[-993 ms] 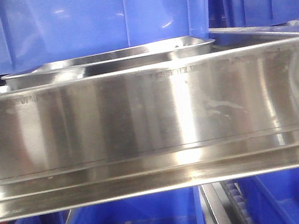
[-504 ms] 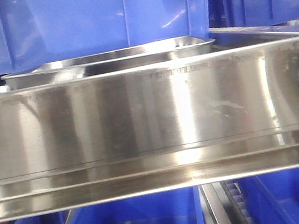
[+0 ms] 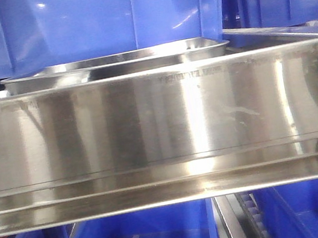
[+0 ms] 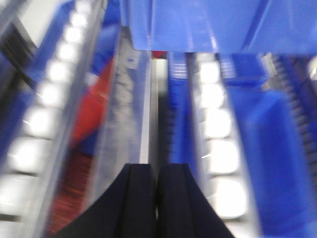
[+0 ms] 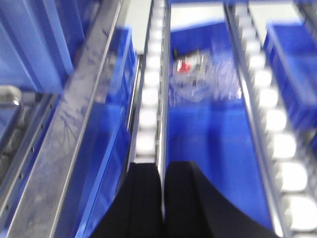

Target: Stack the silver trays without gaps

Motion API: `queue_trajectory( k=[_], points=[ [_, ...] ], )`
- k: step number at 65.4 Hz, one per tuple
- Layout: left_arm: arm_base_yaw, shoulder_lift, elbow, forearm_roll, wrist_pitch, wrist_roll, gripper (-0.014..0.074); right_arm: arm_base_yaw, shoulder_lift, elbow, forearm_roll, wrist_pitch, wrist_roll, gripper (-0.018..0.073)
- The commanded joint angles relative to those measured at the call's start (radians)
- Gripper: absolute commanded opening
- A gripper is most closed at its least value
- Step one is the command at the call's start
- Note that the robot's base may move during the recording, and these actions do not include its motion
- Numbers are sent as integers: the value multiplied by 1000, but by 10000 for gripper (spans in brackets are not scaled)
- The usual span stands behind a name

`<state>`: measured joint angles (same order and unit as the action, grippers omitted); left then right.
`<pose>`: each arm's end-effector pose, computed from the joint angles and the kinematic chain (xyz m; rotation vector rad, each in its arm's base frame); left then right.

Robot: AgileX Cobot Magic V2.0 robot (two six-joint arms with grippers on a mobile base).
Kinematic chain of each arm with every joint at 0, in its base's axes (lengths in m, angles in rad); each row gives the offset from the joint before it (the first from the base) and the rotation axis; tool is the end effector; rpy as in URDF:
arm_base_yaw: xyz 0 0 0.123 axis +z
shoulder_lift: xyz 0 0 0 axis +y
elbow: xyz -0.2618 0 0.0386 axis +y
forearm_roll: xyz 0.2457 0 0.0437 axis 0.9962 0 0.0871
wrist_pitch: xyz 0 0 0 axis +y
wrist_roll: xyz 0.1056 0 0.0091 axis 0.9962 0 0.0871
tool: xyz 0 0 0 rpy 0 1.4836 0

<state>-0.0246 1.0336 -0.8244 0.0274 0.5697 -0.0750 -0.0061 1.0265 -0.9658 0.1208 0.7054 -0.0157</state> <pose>0.2301 -0.0041 0.2917 -0.0388 2.2620 -0.0240 0.2278 0.0069 0.3295 0.0505 2.2461 0.1258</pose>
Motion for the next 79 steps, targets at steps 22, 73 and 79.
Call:
queue_trajectory(
  k=[22,73,79],
  points=[
    [-256,230,-319,338,256,-414,-13,270,292,-287,-294,244,427,6],
    [-404,542,-562,218,381,-494,2,491,670,-588,-245,401,517,6],
    [-404,542,-562,218,365,-494,80,491,679,-588,-223,384,517,6]
  ],
)
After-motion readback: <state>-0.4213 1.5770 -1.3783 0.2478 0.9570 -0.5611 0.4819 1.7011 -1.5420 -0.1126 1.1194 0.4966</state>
